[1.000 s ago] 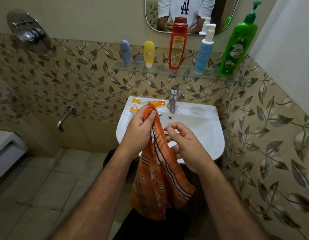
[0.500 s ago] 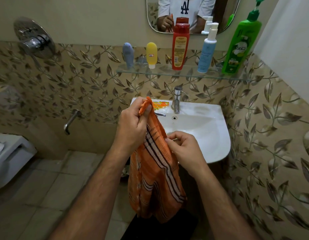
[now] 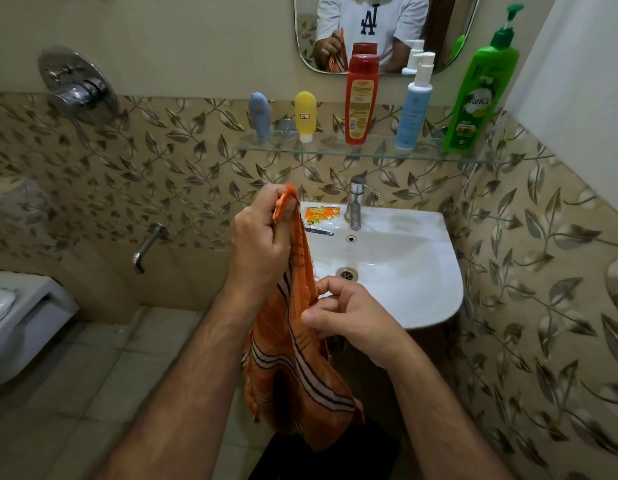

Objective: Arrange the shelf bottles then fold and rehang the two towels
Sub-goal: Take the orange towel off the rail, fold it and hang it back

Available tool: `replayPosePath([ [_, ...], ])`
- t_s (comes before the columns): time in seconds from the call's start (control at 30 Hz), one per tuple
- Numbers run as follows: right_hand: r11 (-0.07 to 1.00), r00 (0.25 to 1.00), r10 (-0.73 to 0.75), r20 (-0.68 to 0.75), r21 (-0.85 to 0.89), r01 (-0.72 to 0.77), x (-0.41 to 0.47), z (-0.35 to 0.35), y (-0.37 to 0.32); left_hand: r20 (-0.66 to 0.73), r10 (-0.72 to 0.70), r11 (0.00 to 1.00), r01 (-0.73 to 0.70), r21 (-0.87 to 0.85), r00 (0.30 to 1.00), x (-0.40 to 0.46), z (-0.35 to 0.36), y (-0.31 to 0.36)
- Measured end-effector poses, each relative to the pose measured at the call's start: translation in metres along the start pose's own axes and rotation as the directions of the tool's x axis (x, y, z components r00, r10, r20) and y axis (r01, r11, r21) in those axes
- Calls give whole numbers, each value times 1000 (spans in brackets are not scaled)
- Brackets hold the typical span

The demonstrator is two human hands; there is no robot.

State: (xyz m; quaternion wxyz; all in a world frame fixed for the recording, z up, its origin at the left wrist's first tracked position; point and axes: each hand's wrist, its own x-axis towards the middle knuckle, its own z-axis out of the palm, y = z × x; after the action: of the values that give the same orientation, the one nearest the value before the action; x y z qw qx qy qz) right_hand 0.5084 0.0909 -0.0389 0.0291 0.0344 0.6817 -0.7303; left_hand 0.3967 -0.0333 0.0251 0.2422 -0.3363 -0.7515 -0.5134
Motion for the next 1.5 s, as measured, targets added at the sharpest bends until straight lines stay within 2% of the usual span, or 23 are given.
replayPosePath([
  [0.33, 994, 998, 69, 13, -88, -68, -4, 5, 17, -63, -38, 999, 38, -7, 997, 4, 6, -1],
  [0.5, 973, 985, 141, 103, -198, -119, -8, 3, 24, -60, -74, 997, 73, -15, 995, 4, 7, -5],
  [0.73, 958, 970, 245, -1, -153, -242, -11, -12, 35, -62, -134, 988, 128, -87, 989, 5, -3, -12],
  [0.93, 957, 943, 146, -300, -199, -212, -11, -21, 26, -70, -181, 982, 177, -68, 981, 3, -15, -37],
  [1.03, 907, 940, 97, -328, -359, -219, -5, -19, 24, -111, -224, 974, 218, -66, 968, 2, -23, -51],
  [1.1, 856, 943, 117, -312, -450, -255, -2, -13, 25, -143, -266, 963, 255, -88, 953, 4, -29, -58],
  [1.27, 765, 936, 264, -232, -540, -349, 0, -3, 26, -178, -437, 896, 410, -171, 882, 8, -48, -86],
  [1.4, 687, 903, 399, -160, -600, -410, -2, 8, 21, -125, -527, 844, 501, -190, 841, 4, -56, -111],
  [1.47, 657, 912, 334, -239, -634, -407, -3, 11, 20, -123, -541, 834, 512, -207, 832, 2, -60, -116],
  [1.5, 645, 921, 225, -318, -660, -385, -2, 11, 20, -136, -546, 831, 513, -214, 827, 1, -63, -119],
])
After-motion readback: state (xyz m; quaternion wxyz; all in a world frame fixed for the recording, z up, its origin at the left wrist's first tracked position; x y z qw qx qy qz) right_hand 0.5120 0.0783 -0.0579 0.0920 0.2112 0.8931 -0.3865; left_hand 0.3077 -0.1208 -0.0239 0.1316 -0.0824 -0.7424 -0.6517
